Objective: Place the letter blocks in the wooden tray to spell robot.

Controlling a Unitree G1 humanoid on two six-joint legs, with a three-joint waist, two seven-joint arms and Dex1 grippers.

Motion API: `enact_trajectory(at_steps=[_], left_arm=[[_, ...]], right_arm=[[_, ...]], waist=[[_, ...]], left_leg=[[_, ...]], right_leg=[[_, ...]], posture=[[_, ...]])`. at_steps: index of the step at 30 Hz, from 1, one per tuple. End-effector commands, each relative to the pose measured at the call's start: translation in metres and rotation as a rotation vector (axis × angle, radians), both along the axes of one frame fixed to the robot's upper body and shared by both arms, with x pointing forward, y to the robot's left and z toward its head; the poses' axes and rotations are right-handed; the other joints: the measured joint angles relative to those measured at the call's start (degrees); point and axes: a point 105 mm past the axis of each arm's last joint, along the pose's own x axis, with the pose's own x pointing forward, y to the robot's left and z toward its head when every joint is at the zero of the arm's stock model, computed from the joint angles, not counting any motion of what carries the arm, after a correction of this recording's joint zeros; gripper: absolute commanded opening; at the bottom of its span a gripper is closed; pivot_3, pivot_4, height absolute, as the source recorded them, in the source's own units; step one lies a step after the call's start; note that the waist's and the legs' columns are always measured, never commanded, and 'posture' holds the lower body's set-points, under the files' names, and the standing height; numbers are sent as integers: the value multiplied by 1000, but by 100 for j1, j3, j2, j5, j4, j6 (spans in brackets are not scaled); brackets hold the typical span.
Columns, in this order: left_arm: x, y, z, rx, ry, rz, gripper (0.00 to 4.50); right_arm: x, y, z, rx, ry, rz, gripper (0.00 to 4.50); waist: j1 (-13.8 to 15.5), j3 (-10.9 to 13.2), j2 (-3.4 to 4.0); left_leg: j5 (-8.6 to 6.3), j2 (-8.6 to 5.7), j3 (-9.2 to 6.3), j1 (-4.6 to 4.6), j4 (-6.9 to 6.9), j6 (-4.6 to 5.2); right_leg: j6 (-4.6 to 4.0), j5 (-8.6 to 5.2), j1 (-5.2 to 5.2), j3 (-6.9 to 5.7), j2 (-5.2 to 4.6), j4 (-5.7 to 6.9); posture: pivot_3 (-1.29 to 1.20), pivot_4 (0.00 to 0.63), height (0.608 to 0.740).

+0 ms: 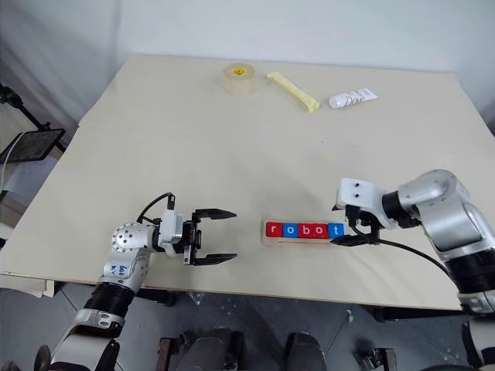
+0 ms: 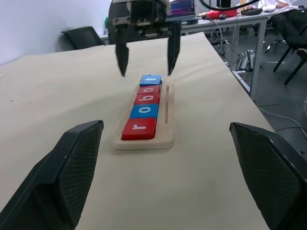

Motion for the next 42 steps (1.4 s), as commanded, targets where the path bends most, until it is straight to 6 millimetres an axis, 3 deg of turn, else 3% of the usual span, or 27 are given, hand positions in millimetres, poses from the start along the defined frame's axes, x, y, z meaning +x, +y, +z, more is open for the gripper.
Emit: enact_trajectory(at_steps=[1,2,6,16,17,23,30,34,37,42], left_arm=[[1,0,5,-6,-33,-3,4500],[1,0,5,-6,-32,-4,4500],[1,-1,6,-6,-32,-9,4500],[0,1,6,0,-33,-10,4500],[0,1,6,0,-33,-10,4500],[-1,2,6,3,-34,-3,4500],[2,2,6,3,-34,1,4500],[5,4,8,-2,-37,13,4500],[8,9,10,2,-37,17,4500],[15,15,13,-20,-16,54,4500]], right_arm=[[-1,-21,13,-16,-54,-51,4451],[-1,-25,12,-21,-54,-62,4451],[0,-29,9,-10,-41,-76,3595],[7,-24,-2,0,-36,-71,147],[7,-23,-3,1,-35,-69,34],[12,-6,-5,50,-39,-43,34],[12,-9,-7,52,-46,-68,34],[11,-18,4,94,-116,-105,34],[-3,-26,5,164,-97,-95,597],[-11,-36,13,305,-126,-117,2275]], waist=[[-8,0,0],[-12,0,0],[-28,0,0],[-12,0,0],[-12,0,0],[-21,0,0],[-12,0,0],[-4,0,0],[10,0,0],[-8,0,0]], left_leg=[[0,-1,0,0,0,0],[0,0,2,0,0,0],[1,3,4,1,0,-1],[1,3,6,1,0,-1],[1,3,6,1,0,-1],[1,4,5,1,0,-2],[1,2,3,1,0,-1],[1,1,4,0,0,-1],[1,1,1,0,0,-1],[1,1,3,1,-1,-1]], right_leg=[[0,0,0,0,0,0],[0,0,0,0,0,-1],[0,0,0,0,1,0],[0,0,0,0,1,0],[0,0,0,0,1,-1],[0,0,-1,0,2,0],[0,0,0,0,1,0],[0,0,0,-1,0,0],[0,0,1,-3,0,0],[0,0,2,-7,0,1]], posture=[[0,150,740],[0,150,740],[0,150,740],[0,150,740],[0,150,740],[0,150,740],[0,150,740],[0,150,740],[0,150,740],[0,150,740]])
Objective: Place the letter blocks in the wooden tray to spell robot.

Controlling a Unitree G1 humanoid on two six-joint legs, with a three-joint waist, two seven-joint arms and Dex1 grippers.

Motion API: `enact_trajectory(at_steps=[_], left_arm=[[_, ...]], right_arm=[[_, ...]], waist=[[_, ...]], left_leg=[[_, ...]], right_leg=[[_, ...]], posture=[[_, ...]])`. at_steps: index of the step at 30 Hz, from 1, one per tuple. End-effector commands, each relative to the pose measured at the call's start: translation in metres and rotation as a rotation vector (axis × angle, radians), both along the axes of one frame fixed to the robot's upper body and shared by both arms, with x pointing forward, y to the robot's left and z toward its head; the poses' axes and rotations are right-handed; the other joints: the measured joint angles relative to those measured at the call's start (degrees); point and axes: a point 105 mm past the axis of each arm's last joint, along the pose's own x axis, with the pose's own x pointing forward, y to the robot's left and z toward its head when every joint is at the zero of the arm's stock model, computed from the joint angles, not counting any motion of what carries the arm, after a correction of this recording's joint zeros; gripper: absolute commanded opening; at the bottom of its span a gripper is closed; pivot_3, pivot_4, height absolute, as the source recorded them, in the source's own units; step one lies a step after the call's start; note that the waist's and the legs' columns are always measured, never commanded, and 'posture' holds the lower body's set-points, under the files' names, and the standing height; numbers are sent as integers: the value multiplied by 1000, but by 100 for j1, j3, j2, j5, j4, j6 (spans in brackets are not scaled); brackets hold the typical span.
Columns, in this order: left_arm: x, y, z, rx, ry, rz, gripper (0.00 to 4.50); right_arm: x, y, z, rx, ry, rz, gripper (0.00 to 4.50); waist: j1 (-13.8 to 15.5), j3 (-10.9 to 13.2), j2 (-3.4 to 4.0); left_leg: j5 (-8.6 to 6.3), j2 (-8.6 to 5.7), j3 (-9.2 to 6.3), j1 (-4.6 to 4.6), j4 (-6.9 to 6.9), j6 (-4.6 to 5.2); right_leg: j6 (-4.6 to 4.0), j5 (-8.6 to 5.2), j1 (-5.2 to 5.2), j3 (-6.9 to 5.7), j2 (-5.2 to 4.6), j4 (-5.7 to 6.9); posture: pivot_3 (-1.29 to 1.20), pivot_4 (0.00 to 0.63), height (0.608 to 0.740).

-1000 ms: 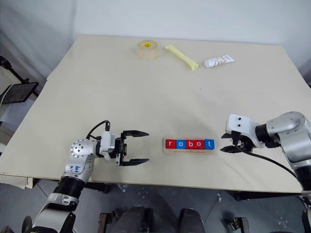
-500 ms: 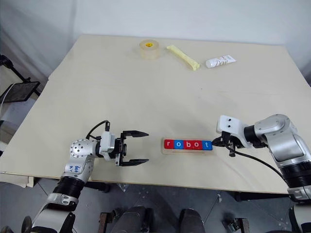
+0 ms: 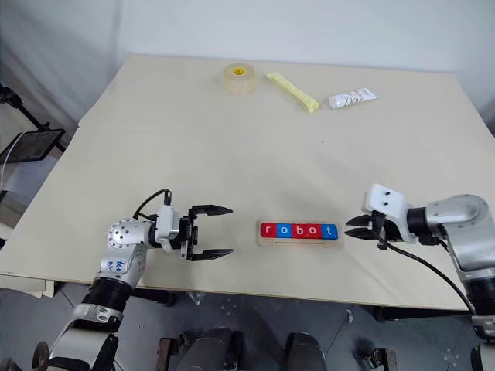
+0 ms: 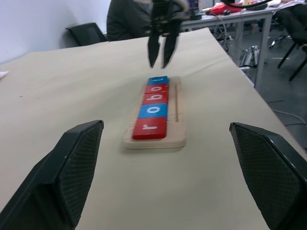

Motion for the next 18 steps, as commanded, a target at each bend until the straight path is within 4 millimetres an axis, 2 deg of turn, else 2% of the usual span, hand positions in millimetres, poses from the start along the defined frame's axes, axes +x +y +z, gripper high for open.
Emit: enact_trajectory(at_steps=[1,2,5,7,10,15,18], left_arm=[[7,5,10,-29,-8,30,4500],[8,6,10,-29,-4,36,4500],[17,20,16,-43,-22,127,4500],[21,25,19,-43,-43,164,4500],[14,35,22,-46,-43,131,4500],[6,43,20,-33,-32,81,4500],[8,46,28,-46,-31,76,4500]], right_arm=[[-7,-8,23,119,-65,5,2574],[-9,-9,23,134,-65,10,2910],[-26,-34,23,184,-84,2,3952],[-32,-46,19,179,-79,-11,4472],[-46,-54,22,312,-75,31,4472],[-51,-68,19,313,-86,23,4472],[-50,-79,22,320,-121,-7,4472]], waist=[[0,0,0],[0,0,0],[16,1,-2],[21,1,-2],[2,1,-2],[-10,1,-2],[-10,1,-2]], left_leg=[[0,1,0,0,0,0],[1,3,-1,0,0,-1],[1,3,-1,1,0,-1],[0,0,-7,1,0,-1],[0,-2,-3,1,-1,0],[1,3,-1,6,0,-1],[1,4,1,6,0,-1]], right_leg=[[0,0,0,0,1,0],[0,0,1,-2,2,0],[0,0,2,-4,1,0],[0,0,6,-6,0,0],[1,1,6,-6,-2,-1],[1,0,9,-7,0,-2],[1,1,8,-7,0,-2]], posture=[[0,150,740],[0,150,740],[0,150,740],[0,150,740],[0,150,740],[0,150,740],[0,150,740]])
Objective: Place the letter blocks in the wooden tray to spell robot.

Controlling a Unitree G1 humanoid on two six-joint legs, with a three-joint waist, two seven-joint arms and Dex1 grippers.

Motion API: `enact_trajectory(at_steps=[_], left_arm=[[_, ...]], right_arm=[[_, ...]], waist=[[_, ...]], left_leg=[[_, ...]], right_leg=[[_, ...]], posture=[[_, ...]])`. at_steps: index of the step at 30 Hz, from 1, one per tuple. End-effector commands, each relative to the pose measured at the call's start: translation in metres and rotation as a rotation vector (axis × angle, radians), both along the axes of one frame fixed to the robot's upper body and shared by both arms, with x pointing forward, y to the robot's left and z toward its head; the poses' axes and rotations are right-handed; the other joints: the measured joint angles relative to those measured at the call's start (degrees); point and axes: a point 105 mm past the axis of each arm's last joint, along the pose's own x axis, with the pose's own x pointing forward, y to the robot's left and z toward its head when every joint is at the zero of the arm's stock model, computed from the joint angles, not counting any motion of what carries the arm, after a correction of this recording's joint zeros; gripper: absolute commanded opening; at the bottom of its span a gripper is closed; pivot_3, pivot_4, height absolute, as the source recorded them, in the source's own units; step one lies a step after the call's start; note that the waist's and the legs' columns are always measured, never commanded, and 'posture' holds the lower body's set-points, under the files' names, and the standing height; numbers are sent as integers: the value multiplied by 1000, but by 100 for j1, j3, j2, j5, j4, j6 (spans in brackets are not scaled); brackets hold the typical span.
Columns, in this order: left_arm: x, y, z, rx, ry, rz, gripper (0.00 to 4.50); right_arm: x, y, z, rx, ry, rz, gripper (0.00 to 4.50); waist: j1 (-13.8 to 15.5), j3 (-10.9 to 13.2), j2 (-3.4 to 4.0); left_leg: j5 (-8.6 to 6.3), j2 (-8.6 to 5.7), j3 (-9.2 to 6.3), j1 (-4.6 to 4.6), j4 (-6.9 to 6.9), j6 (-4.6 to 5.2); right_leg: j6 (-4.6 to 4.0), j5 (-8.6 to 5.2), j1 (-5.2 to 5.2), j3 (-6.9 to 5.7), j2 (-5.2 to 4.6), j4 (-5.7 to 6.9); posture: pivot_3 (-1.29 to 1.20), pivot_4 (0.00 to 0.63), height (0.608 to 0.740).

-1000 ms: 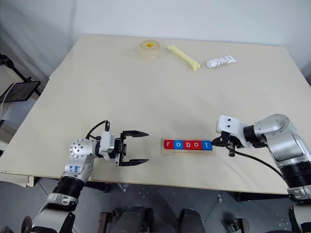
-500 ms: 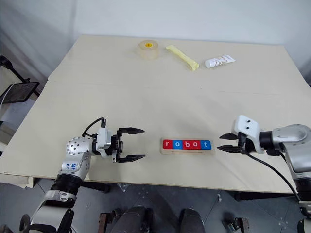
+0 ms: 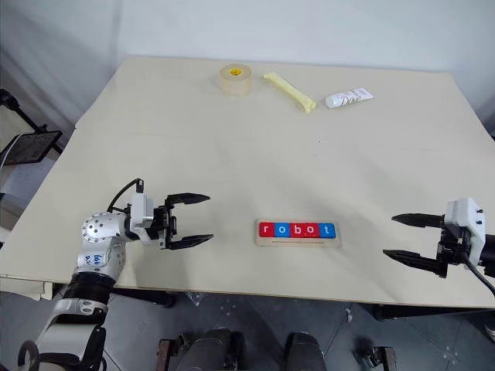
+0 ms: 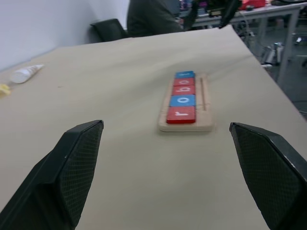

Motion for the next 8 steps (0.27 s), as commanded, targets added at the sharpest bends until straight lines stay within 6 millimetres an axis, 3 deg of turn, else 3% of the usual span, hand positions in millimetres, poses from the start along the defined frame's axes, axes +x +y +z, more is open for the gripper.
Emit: enact_trajectory(at_steps=[1,8], left_arm=[[1,8,15,-34,-26,1,4500],[1,9,22,-35,-42,-33,4500]], right_arm=[[-6,-12,14,-7,-44,27,4472],[-3,-20,18,-7,-53,11,4472]], waist=[[-1,0,0],[6,0,0]], left_leg=[[0,0,1,0,0,0],[0,-1,0,0,0,0]], right_leg=[[0,0,0,0,0,0],[0,0,1,0,-1,0]], posture=[[0,150,740],[0,150,740]])
